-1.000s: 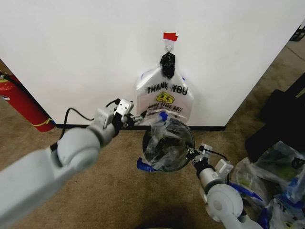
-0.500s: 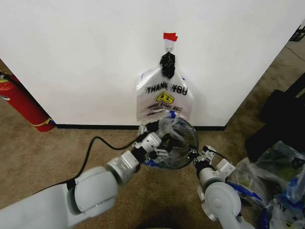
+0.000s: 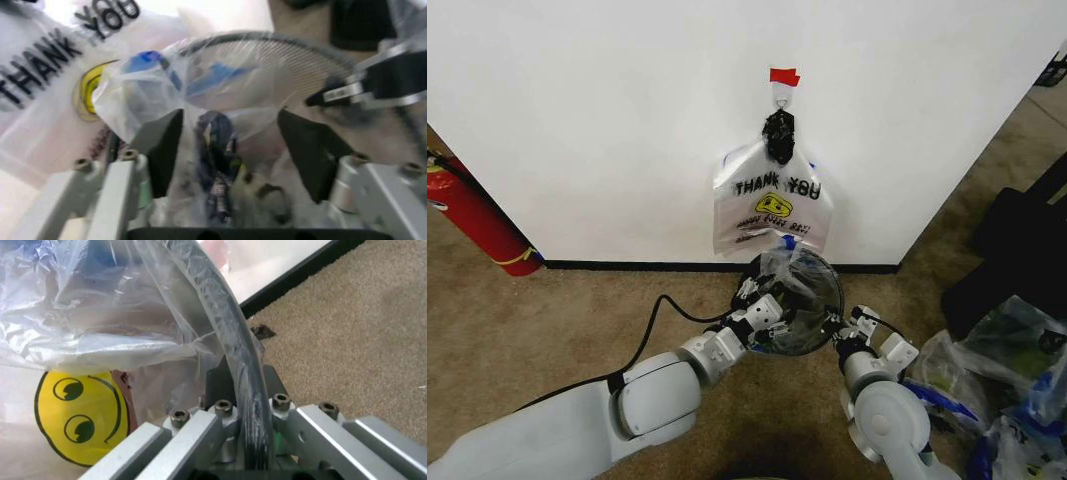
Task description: Pick up the garbage bag from the wall and place it over the trash bin.
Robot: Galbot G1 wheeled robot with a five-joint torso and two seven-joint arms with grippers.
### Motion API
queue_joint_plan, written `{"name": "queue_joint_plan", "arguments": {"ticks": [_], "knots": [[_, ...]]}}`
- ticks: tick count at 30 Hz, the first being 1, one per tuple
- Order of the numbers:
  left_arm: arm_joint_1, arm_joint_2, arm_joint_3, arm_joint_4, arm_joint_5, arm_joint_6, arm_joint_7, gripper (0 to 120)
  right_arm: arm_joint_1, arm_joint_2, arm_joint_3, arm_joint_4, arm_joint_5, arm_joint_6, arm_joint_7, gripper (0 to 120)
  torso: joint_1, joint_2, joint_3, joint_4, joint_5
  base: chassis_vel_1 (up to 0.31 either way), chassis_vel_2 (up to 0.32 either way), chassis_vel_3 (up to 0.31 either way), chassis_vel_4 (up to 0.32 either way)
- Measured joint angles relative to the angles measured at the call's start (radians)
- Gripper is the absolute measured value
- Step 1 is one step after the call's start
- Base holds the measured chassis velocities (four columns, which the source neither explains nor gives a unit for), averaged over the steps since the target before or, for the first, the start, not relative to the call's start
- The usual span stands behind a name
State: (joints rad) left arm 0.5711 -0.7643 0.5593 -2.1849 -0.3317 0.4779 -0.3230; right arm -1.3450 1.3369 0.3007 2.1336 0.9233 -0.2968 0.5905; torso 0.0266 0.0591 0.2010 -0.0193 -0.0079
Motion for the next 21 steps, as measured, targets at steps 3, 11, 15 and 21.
{"name": "queue_joint_plan", "arguments": {"ticks": [3, 11, 15, 21], "knots": [[-0.005, 0.001, 0.001, 0.011, 0.034, 0.023, -0.017, 44, 0.000, -0.001, 0.000, 0.000, 0.000, 0.000, -0.003, 0, 0.000, 0.000, 0.000, 0.0000, -0.0002, 0.000, 0.000, 0.000, 0.000], [0.004, 0.012, -0.008, 0.017, 0.050, 0.058, -0.046, 15, 0.000, -0.005, -0.001, 0.000, -0.002, 0.003, -0.011, 0, 0.000, 0.000, 0.000, -0.0001, -0.0001, 0.000, 0.000, 0.000, 0.000], [0.012, 0.013, -0.009, 0.015, 0.043, 0.043, -0.047, 0, 0.004, -0.010, -0.003, 0.000, 0.002, 0.003, -0.011, 0, 0.000, 0.000, 0.000, 0.0000, -0.0002, 0.000, 0.000, 0.000, 0.000], [0.015, 0.015, -0.041, -0.013, -0.045, 0.014, -0.060, 0, 0.003, -0.013, -0.002, -0.006, 0.001, 0.003, -0.012, 0, 0.000, 0.000, 0.000, 0.0000, -0.0001, 0.000, 0.000, 0.000, 0.000]]}}
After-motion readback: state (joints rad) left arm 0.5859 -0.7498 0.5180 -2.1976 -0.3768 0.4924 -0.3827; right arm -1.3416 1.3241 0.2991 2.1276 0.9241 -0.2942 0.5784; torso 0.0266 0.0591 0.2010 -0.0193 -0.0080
